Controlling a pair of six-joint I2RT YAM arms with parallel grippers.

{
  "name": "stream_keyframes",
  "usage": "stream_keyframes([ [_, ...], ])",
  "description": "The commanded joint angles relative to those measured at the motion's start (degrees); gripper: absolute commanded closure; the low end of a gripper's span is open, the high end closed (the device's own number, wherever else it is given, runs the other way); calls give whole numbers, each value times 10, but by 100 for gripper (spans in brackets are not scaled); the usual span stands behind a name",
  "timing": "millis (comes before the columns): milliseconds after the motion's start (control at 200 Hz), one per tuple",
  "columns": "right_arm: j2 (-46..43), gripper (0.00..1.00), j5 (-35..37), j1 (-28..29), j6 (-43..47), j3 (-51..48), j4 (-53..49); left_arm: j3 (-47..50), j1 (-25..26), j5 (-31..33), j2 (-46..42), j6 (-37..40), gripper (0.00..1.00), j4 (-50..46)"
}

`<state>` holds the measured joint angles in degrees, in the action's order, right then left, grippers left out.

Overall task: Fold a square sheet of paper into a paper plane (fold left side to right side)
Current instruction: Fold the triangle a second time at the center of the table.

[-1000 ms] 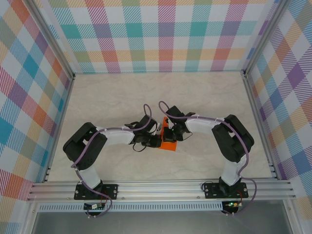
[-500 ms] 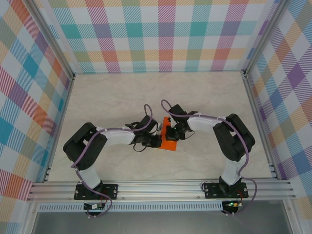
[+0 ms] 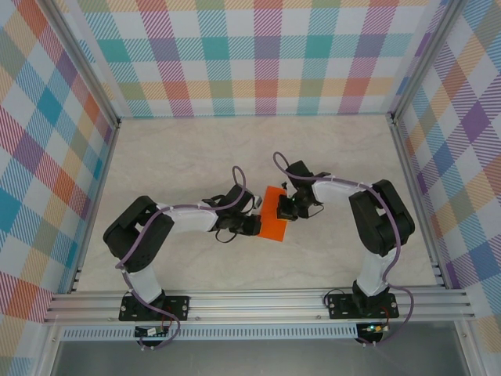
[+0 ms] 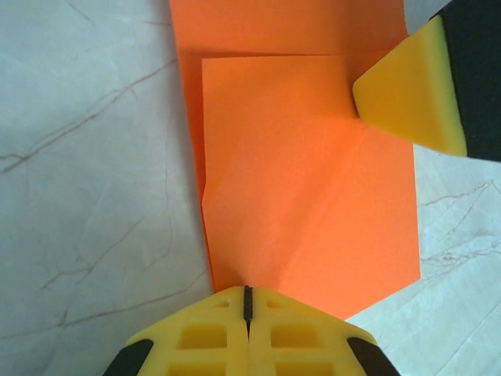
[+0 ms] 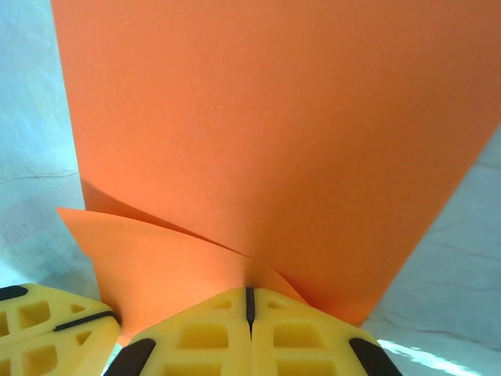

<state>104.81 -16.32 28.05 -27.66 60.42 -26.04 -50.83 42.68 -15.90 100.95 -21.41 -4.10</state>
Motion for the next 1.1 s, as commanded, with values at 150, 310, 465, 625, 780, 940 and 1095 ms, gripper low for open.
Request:
stream_keyframes([
  [150,4,96,70,-30,35,-6,-46,16,0,54,34,11,100,-74],
  [310,0,96,74,-39,37,-5,-51,16,0,53,34,12,100,-74],
  [465,-11,96,79,-49,42,-6,-57,15,0,53,31,13,100,-74],
  [625,-15,96,79,-56,45,-5,-61,17,0,54,30,13,100,-74],
  [780,-9,96,64,-56,45,-6,-55,18,0,45,24,13,100,-67],
  [940,2,96,59,-56,43,-9,-53,6,0,18,-14,17,100,-60],
  [1095,5,96,57,-55,41,-11,-54,-30,0,-61,-44,24,97,-47],
])
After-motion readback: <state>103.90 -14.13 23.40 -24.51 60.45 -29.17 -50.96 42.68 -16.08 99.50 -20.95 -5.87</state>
